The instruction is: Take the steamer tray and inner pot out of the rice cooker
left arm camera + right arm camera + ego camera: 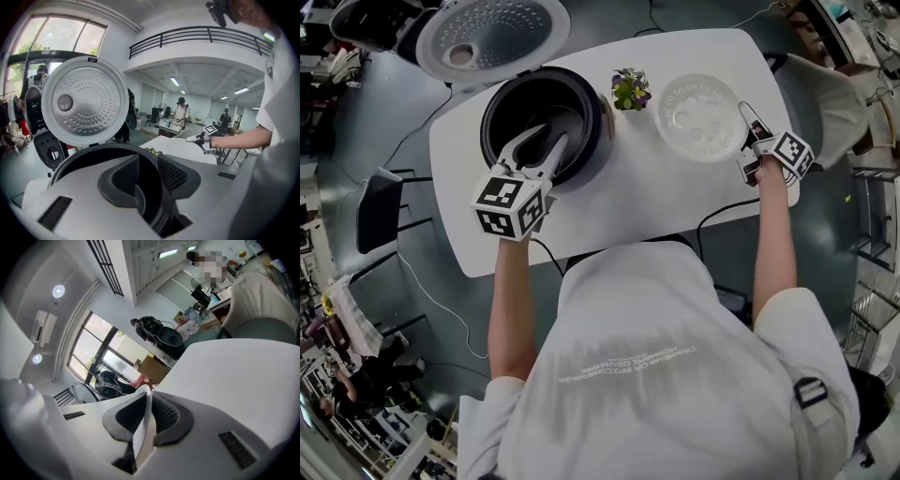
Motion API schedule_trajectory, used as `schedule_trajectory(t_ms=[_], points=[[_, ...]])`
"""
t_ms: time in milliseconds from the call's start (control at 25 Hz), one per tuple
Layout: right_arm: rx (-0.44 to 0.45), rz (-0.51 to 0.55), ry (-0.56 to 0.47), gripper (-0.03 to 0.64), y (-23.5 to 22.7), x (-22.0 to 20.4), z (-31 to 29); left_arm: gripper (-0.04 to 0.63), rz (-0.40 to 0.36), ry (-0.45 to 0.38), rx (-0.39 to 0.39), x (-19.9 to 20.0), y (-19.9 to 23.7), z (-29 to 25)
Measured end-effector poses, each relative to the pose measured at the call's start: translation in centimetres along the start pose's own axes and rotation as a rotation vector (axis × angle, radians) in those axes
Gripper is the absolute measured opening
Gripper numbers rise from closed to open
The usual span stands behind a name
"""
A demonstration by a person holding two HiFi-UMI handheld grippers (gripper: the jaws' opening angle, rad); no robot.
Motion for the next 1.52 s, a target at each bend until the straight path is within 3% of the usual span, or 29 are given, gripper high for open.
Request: schedule_trajectory(t_ms=[160, 360, 520, 760, 840, 920, 1000, 1200, 1520], points=[[-0.052, -0.037, 0.016, 0.055, -4.4, -0.5, -2.2, 0.138, 0.019, 0.025, 0.053, 0.0, -0.9, -0.9], [-0.075, 0.032, 0.047, 0.058, -6.5, -0.7, -4.0, 0.138, 0.056, 0.046, 0.102, -0.1, -1.4, -0.8], [-0.073, 0.087, 0.030, 0.057, -6.9, 0.0, -4.7, 0.138, 0.065, 0.055, 0.116, 0.1, -1.3, -0.4], [-0.148, 0.055, -0.002, 0.062, -9.4, 0.7, -5.1, 0.138, 0.070, 0.060, 0.109, -0.4, -0.4, -0.1], [-0.168, 0.042, -0.027, 0.077, -9.7, 1.1, -4.8, 0.137, 0.068, 0.055, 0.100, -0.7, 0.1, 0.3], [-0.211, 0.053, -0.053, 0.138, -9.5, 1.1, -4.1, 0.138, 0.068, 0.046, 0.095, -1.0, 0.8, 0.8], [-0.273, 0.095, -0.072, 0.176, -9.0, 1.0, -3.0, 0.138, 0.068, 0.031, 0.087, -1.3, 1.5, 1.5], [-0.410, 0.189, -0.171, 0.186, -5.6, 0.1, 1.4, 0.138, 0.058, -0.019, 0.062, -1.7, 3.7, 3.6], [-0.358, 0.364, -0.230, 0.182, 5.0, -2.8, 4.8, 0.138, 0.032, -0.080, 0.041, -1.9, 7.2, 6.2]])
Point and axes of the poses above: the fingertips, and each gripper's own axes: z backward along the fingers, y to its left, x out of its top, the point moved 9 cm from there along z, backward along the fingers, and after that the axes turned 9 degrees about -x, right-handed, at the moved point
